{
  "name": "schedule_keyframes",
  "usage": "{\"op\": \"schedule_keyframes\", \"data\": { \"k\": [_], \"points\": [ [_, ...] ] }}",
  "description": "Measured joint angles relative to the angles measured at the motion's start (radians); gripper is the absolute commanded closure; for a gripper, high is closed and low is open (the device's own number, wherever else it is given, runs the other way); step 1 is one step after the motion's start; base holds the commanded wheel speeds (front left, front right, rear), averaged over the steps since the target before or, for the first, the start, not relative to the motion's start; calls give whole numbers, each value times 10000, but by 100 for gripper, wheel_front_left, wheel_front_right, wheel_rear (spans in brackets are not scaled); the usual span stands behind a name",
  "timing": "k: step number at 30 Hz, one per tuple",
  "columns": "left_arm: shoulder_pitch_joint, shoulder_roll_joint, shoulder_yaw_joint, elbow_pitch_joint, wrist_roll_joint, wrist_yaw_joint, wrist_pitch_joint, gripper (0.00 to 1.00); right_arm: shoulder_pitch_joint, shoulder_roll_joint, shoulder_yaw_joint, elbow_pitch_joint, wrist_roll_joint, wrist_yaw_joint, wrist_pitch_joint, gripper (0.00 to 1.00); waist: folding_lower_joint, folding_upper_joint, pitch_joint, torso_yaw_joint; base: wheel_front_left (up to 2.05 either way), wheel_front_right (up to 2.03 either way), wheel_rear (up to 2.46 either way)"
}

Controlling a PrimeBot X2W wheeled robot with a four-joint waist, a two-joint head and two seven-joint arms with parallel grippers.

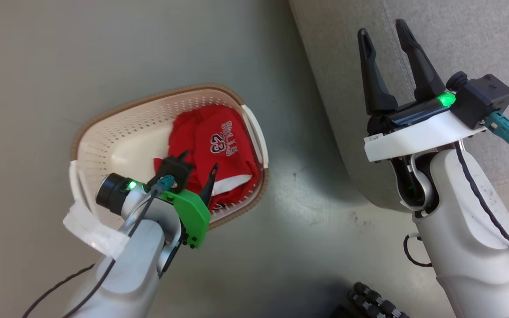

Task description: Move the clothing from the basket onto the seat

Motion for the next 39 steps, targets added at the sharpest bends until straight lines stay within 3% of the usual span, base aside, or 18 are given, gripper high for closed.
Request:
{"op": "schedule_keyframes", "data": {
  "k": [20,39],
  "points": [
    [-1478,-21,94,2215,-336,-261,1235,0,-366,109,163,-245,159,123,0,0,0,0,1635,-963,0,0,0],
    [-2100,-35,395,3728,-1294,-430,2332,0,-489,180,347,-504,564,196,-2,0,0,1,2453,-1283,0,0,0]
  ]
}}
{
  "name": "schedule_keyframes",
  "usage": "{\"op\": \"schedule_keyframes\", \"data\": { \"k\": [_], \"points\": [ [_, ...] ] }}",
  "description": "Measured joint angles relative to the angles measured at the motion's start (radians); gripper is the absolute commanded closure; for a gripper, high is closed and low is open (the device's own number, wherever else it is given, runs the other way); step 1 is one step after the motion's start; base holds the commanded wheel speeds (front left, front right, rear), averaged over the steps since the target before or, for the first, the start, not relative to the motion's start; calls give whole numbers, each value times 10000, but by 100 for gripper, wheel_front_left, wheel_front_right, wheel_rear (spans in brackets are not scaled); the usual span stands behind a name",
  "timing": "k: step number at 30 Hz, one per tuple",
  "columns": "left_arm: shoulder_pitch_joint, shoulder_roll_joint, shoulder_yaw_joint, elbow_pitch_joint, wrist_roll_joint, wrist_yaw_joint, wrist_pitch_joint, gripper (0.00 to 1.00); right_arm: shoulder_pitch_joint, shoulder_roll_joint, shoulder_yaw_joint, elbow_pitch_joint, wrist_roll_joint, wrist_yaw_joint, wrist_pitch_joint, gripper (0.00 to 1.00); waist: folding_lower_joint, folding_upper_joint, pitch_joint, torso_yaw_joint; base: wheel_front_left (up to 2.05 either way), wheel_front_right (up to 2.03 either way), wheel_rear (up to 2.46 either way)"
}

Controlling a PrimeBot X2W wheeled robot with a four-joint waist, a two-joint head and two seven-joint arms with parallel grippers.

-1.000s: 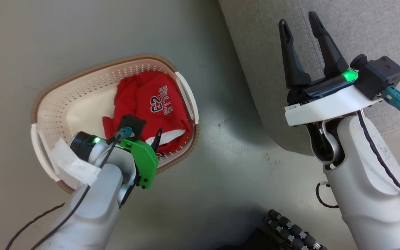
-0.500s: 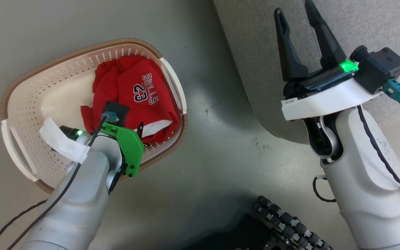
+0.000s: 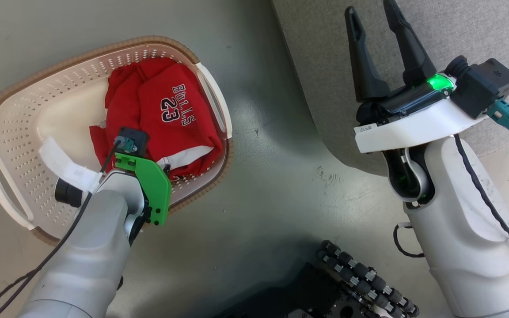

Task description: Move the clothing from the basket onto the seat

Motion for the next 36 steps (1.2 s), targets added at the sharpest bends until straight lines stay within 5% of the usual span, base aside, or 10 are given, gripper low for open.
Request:
{"op": "schedule_keyframes", "data": {
  "k": [6,8,9,11,12,14,15,36],
  "points": [
    [-61,-12,-63,173,-207,-82,217,0,-8,0,102,-65,148,-2,0,0,0,0,75,-38,0,0,0],
    [-118,-17,-67,167,-286,-90,215,42,-13,0,136,-75,150,-4,2,0,0,0,99,-54,0,0,0],
    [-160,-19,-67,159,-343,-90,215,38,-15,0,151,-77,150,-6,0,0,0,0,111,-62,0,0,0],
    [-212,-23,-19,138,-646,-92,215,0,-18,0,165,-79,167,-23,0,0,0,0,133,-79,0,0,0],
    [-232,-25,-38,138,-727,-94,215,7,-20,0,171,-79,174,-23,0,0,0,0,142,-86,0,0,0],
    [-266,-27,-65,130,-861,-98,219,95,-31,2,178,-79,234,-31,2,0,0,0,166,-105,0,0,0],
    [-266,-25,-130,107,-913,-98,261,100,-39,2,182,-79,234,-31,2,0,0,0,172,-111,0,0,0],
    [-227,-31,-1482,-1058,-2694,-98,98,100,-157,2,-65,497,-75,-109,0,0,-1,-1,-517,142,0,0,0]
  ]
}}
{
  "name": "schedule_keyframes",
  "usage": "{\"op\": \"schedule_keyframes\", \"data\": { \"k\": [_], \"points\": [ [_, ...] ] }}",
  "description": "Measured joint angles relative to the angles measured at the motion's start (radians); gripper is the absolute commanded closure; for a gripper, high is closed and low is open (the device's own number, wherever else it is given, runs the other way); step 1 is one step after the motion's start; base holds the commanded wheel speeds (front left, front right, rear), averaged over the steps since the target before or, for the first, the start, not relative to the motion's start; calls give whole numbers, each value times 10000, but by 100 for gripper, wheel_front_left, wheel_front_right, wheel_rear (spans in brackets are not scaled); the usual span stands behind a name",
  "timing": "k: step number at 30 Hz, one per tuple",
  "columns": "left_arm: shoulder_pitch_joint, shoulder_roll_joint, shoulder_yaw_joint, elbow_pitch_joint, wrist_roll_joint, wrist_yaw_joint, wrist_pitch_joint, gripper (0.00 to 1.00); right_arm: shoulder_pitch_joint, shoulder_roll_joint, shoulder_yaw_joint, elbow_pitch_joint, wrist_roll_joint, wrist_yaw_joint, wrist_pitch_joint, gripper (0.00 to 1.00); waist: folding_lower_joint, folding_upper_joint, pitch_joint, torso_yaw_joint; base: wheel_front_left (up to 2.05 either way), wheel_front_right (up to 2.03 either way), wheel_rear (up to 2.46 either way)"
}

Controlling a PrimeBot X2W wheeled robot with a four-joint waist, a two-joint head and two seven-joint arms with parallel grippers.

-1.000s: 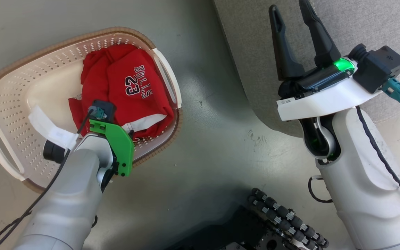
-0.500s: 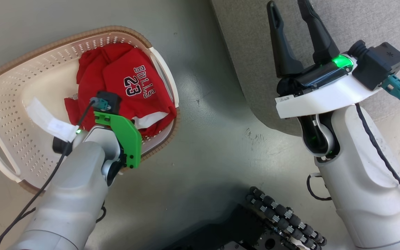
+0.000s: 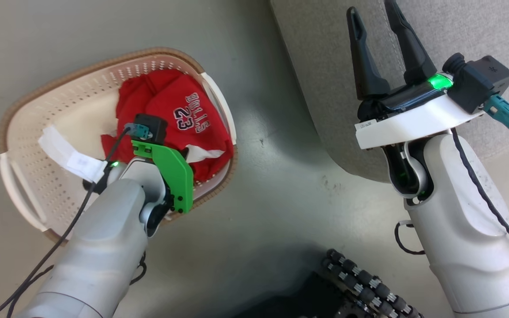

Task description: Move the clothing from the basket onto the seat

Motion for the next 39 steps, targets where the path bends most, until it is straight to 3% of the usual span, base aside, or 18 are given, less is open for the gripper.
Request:
{"op": "schedule_keyframes", "data": {
  "k": [18,34,39],
  "points": [
    [756,-21,-508,-859,-1279,0,-1427,100,565,-370,-527,832,-750,96,0,0,0,0,-1595,1134,0,0,0],
    [1149,-56,-759,-915,-1181,6,-2932,100,1558,-719,-968,1360,-949,119,0,0,0,0,-3387,2483,0,0,0],
    [1196,-79,-569,-995,-1170,186,-3425,100,1921,-765,-1009,1530,-968,121,0,0,0,0,-3940,2872,0,0,0]
  ]
}}
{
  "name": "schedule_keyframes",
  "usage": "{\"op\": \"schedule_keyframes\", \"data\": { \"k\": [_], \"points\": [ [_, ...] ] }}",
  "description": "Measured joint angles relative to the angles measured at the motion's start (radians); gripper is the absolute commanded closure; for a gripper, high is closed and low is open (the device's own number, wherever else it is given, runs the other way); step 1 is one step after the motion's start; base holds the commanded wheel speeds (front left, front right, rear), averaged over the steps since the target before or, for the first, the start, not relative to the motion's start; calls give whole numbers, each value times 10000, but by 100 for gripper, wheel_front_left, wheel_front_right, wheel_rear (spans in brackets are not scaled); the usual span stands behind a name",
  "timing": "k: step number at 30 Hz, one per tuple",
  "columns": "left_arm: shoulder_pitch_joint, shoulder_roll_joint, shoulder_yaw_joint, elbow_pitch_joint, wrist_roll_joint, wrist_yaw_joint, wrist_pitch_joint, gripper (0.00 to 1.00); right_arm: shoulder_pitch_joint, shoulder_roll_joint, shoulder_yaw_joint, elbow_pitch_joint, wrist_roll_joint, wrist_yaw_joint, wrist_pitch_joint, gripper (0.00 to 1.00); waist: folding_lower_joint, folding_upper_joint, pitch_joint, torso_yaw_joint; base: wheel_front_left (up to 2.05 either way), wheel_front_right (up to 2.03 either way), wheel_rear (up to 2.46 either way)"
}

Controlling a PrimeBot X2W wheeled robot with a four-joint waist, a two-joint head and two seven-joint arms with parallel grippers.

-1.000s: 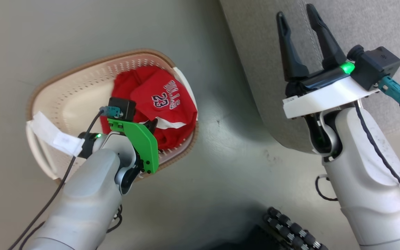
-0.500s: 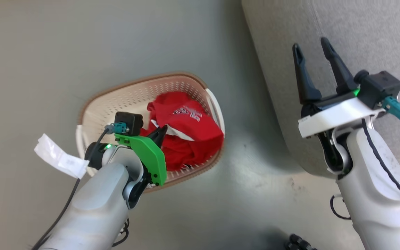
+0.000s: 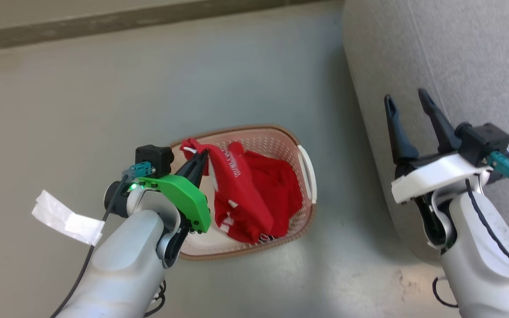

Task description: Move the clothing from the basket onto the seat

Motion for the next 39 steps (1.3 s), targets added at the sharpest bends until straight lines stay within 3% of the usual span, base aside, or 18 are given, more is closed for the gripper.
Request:
{"op": "schedule_keyframes", "data": {
  "k": [18,23,31,39],
  "points": [
    [585,389,1264,-832,115,1080,-357,100,845,-6,-48,318,-96,59,0,0,0,-1,-1923,907,0,0,0],
    [702,464,2046,-2098,293,1400,-357,100,1226,-4,-94,343,-98,59,2,0,0,0,-2509,1023,0,0,0],
    [909,652,2372,-3703,897,1421,-359,100,1563,36,-33,337,-144,59,2,0,0,0,-3114,1093,0,0,0],
    [1514,600,2222,-4801,1158,1174,-362,100,1994,234,171,353,-151,61,2,0,0,0,-3548,1004,0,0,0]
  ]
}}
